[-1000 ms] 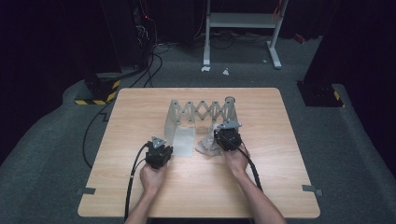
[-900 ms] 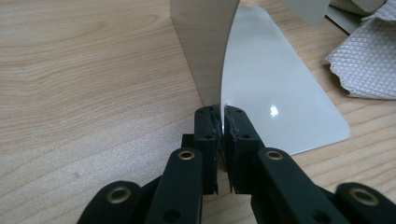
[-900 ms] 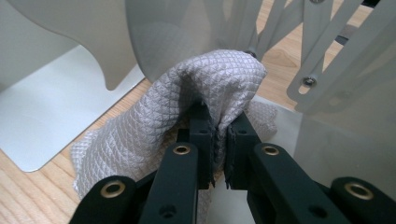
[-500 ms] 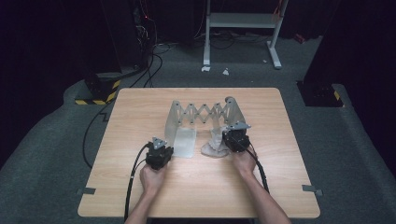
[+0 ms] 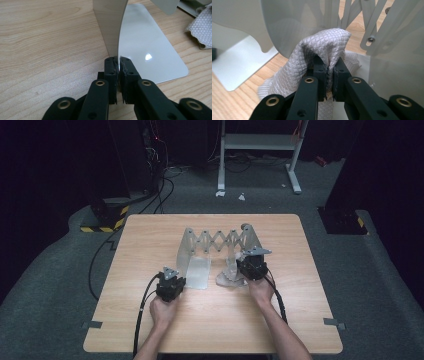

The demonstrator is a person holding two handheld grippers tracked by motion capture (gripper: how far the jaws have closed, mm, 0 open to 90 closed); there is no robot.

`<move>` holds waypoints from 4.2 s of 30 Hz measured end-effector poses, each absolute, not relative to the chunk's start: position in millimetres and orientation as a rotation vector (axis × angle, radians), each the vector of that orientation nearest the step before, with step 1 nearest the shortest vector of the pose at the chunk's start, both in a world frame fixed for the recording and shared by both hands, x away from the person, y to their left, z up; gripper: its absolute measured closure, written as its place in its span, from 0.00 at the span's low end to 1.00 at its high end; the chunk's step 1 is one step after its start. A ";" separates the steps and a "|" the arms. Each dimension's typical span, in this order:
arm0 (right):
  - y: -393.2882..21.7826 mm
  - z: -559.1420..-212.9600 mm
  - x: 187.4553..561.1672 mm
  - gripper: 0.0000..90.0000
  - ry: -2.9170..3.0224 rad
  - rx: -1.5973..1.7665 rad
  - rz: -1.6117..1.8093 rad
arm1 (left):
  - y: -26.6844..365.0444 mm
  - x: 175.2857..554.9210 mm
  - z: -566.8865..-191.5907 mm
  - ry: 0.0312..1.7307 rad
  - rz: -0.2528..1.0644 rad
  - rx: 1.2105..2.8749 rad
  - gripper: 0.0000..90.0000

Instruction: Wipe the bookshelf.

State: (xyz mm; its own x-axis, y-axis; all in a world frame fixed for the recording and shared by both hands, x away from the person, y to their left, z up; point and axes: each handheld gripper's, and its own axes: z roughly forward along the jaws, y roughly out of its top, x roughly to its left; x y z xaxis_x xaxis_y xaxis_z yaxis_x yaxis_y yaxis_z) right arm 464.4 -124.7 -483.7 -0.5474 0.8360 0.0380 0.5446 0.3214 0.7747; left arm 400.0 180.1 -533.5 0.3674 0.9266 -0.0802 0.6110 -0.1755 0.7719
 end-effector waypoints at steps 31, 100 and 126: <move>-125.3 -416.9 466.4 0.94 2.138 1.111 1.249 | 180.6 400.8 -533.6 1.336 0.531 1.884 0.94; -124.7 -458.0 474.0 0.93 2.172 1.177 1.200 | 178.5 399.2 -533.5 1.325 0.529 1.893 0.93; -122.5 -411.3 485.6 0.93 2.049 1.172 1.221 | 175.1 397.2 -533.2 1.300 0.553 1.918 0.93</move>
